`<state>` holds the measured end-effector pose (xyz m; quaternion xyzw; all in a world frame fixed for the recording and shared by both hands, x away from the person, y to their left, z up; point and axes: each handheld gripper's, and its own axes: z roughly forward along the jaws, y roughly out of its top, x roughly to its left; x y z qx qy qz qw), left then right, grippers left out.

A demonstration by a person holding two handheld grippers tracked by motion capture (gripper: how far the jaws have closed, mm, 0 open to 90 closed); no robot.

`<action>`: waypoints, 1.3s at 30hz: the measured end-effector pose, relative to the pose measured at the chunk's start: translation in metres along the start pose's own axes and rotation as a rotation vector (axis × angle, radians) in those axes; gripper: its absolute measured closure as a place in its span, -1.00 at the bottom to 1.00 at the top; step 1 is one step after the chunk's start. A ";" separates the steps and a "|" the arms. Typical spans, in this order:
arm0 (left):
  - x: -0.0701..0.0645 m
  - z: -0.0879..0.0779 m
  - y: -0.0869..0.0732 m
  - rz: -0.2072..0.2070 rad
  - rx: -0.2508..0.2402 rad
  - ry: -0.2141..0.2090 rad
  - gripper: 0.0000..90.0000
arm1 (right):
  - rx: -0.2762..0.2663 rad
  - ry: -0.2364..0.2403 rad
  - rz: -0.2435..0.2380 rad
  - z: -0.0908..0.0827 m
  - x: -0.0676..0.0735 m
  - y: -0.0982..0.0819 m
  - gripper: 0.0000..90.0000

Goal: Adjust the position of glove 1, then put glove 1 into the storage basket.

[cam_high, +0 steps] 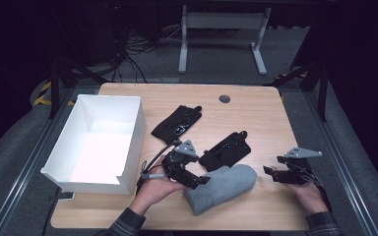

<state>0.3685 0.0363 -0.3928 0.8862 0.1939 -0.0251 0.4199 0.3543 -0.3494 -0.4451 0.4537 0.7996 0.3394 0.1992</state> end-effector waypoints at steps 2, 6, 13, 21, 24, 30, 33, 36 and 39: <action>0.001 0.007 0.004 0.011 0.013 0.009 -0.64 | 0.005 -0.006 -0.001 0.003 -0.001 -0.002 -0.42; 0.003 0.020 0.010 0.017 0.037 -0.001 -0.66 | 0.012 -0.011 -0.004 0.008 -0.002 -0.004 -0.46; 0.004 0.045 0.018 0.028 0.084 -0.012 -0.68 | 0.037 -0.013 -0.022 0.015 -0.002 -0.008 -0.50; 0.001 0.065 0.017 0.035 0.133 -0.014 -0.73 | 0.022 -0.008 -0.024 0.018 -0.002 -0.009 -0.62; 0.000 0.068 0.015 0.033 0.144 -0.006 -0.76 | 0.017 -0.008 -0.025 0.018 -0.002 -0.010 -0.64; -0.010 0.081 0.009 0.050 0.186 0.017 -0.82 | -0.022 0.006 -0.030 0.019 -0.004 -0.015 -0.66; -0.013 0.087 0.006 0.043 0.202 0.018 -0.82 | -0.021 0.008 -0.032 0.019 -0.004 -0.014 -0.66; -0.015 0.090 0.003 0.032 0.207 0.015 -0.81 | -0.021 0.008 -0.033 0.019 -0.004 -0.014 -0.66; -0.018 0.091 0.001 0.028 0.215 0.013 -0.74 | -0.021 0.009 -0.034 0.019 -0.005 -0.014 -0.66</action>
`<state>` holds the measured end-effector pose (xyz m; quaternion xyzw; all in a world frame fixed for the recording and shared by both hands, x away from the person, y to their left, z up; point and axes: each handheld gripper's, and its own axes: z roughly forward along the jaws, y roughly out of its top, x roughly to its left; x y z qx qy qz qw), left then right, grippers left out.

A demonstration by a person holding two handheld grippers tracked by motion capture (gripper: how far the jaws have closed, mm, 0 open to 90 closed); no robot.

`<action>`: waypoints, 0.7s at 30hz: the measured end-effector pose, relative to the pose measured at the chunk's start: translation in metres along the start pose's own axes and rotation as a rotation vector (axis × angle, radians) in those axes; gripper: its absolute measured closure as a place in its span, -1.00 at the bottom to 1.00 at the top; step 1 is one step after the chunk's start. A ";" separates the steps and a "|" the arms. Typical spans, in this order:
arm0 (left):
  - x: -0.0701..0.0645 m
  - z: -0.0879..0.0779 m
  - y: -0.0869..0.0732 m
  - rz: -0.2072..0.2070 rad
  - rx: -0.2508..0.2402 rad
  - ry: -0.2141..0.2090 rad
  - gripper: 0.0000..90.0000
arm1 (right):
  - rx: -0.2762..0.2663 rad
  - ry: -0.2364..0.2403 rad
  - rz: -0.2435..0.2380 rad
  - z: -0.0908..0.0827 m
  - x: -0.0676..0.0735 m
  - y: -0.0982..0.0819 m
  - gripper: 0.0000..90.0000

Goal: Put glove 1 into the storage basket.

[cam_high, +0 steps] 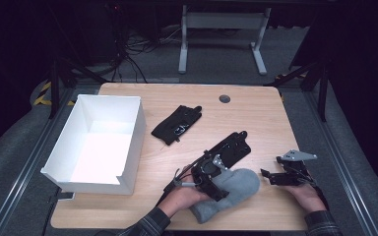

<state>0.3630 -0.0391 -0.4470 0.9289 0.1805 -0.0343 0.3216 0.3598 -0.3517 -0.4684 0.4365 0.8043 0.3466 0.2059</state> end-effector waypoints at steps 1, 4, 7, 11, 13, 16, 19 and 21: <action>0.000 0.000 0.000 -0.003 0.001 -0.005 -0.70 | 0.000 0.000 0.000 0.000 0.000 0.000 -0.66; 0.000 0.001 -0.001 -0.009 0.008 -0.021 -0.59 | 0.000 0.002 -0.001 0.000 0.000 0.000 -0.66; 0.001 0.003 -0.001 -0.025 0.014 -0.068 -0.48 | 0.000 0.002 -0.001 0.000 0.000 0.000 -0.66; 0.003 0.003 -0.001 -0.030 0.025 -0.117 -0.19 | 0.000 0.003 -0.001 0.000 0.000 0.000 -0.66; 0.004 0.003 -0.001 -0.030 0.030 -0.131 -0.14 | 0.000 0.003 -0.001 0.000 0.000 0.000 -0.66; 0.005 0.003 -0.001 -0.030 0.042 -0.166 0.10 | 0.000 0.003 -0.001 0.000 0.000 0.000 -0.66; 0.006 0.002 0.000 -0.030 0.042 -0.177 0.27 | 0.000 0.003 -0.001 0.000 0.000 0.000 -0.66; 0.005 0.000 0.000 -0.033 0.038 -0.173 0.37 | 0.000 0.003 -0.001 0.000 0.000 0.000 -0.66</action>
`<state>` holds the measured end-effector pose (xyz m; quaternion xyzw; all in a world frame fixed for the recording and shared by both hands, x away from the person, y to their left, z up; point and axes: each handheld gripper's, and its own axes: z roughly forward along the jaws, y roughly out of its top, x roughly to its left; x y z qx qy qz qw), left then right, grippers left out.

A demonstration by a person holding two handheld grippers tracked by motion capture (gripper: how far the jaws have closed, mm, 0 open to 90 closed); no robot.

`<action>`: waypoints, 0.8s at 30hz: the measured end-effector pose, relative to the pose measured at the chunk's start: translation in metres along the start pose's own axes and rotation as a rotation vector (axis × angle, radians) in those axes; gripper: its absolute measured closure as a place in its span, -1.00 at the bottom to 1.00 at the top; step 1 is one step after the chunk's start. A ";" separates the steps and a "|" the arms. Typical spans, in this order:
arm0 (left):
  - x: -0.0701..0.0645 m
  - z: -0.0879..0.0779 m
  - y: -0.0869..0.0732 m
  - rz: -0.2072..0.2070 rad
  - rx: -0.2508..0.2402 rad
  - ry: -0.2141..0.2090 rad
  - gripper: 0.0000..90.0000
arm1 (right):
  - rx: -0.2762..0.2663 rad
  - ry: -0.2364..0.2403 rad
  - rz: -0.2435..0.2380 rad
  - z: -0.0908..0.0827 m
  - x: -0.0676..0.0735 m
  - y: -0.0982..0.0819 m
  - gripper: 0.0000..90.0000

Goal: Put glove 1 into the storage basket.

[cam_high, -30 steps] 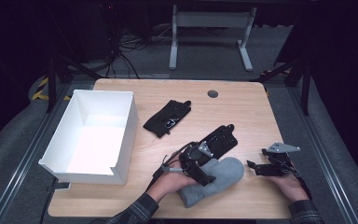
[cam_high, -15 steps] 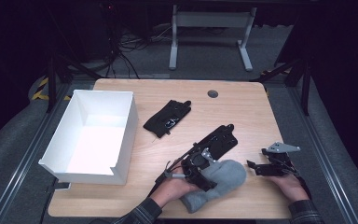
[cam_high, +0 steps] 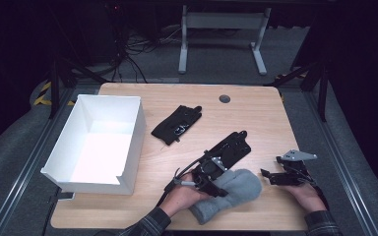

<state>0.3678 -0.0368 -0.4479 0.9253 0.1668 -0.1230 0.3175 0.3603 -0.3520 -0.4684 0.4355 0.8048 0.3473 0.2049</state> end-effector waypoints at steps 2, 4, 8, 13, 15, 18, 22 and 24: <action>0.000 -0.002 0.000 0.008 -0.013 -0.003 0.42 | 0.002 -0.001 -0.001 0.000 0.000 0.000 -0.66; 0.000 -0.005 0.000 -0.001 -0.026 -0.015 0.45 | 0.001 0.001 -0.001 0.000 0.000 0.000 -0.66; 0.002 -0.012 0.001 -0.008 -0.042 -0.030 0.46 | 0.002 -0.001 0.000 0.000 0.000 0.000 -0.66; 0.001 -0.026 0.002 -0.012 -0.081 -0.019 0.46 | 0.002 -0.002 -0.001 0.000 0.000 0.000 -0.66; 0.001 -0.032 0.003 -0.014 -0.082 -0.007 0.46 | 0.002 -0.002 -0.002 0.000 0.000 0.000 -0.66; 0.001 -0.044 0.004 -0.022 -0.105 0.010 0.46 | 0.002 0.001 -0.001 0.000 0.000 0.000 -0.66; 0.001 -0.060 0.007 -0.037 -0.130 0.030 0.46 | 0.002 0.001 -0.001 0.000 0.000 0.000 -0.66; 0.002 -0.065 0.008 -0.039 -0.141 0.032 0.46 | 0.002 0.001 -0.001 0.000 0.000 0.000 -0.66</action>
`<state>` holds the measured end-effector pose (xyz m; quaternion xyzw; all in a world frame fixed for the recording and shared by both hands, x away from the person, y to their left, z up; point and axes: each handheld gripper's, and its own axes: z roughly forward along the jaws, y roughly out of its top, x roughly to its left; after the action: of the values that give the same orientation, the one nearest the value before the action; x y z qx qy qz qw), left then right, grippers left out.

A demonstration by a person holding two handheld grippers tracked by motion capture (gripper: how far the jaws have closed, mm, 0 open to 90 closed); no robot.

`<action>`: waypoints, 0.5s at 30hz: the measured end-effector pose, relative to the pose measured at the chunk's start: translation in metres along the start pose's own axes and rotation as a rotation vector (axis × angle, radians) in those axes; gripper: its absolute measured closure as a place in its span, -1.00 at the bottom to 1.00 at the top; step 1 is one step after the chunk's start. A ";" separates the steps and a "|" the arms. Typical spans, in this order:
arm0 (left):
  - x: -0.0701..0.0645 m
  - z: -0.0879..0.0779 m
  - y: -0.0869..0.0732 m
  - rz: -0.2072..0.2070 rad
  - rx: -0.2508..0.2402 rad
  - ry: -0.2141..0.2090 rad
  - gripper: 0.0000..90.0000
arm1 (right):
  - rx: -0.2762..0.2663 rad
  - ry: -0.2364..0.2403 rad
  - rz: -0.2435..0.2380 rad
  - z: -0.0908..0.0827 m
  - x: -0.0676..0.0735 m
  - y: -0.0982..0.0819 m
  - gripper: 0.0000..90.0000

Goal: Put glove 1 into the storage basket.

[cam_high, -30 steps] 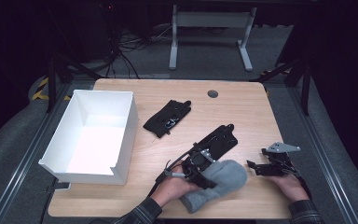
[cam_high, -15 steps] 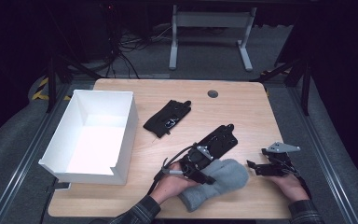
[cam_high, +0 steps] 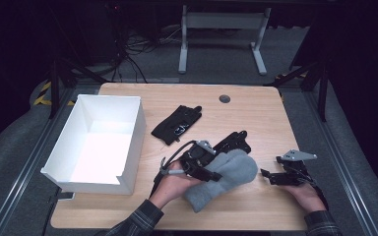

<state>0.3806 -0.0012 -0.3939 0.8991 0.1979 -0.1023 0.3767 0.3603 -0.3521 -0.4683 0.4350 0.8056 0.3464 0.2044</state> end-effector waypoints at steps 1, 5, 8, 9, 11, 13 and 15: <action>0.000 -0.005 0.002 -0.005 -0.008 0.001 0.46 | 0.000 0.000 0.000 0.000 0.000 0.000 -0.66; 0.001 -0.024 0.011 -0.007 -0.021 0.039 0.46 | 0.000 0.000 0.000 0.000 0.000 0.000 -0.66; 0.002 -0.033 0.013 -0.007 -0.032 0.049 0.46 | 0.001 -0.002 0.000 0.000 0.000 0.000 -0.66; 0.003 -0.041 0.016 -0.017 -0.040 0.050 0.45 | 0.000 0.000 0.000 0.000 0.000 0.000 -0.66; 0.004 -0.048 0.018 -0.023 -0.051 0.062 0.45 | 0.000 -0.002 0.000 0.000 0.000 0.000 -0.66; 0.005 -0.055 0.020 -0.030 -0.055 0.070 0.45 | 0.000 0.000 0.000 0.000 0.000 0.000 -0.66; 0.005 -0.065 0.023 -0.035 -0.063 0.085 0.45 | 0.000 -0.002 0.000 0.000 0.000 0.000 -0.66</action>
<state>0.3973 0.0322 -0.3363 0.8868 0.2325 -0.0646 0.3941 0.3602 -0.3521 -0.4682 0.4355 0.8054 0.3457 0.2053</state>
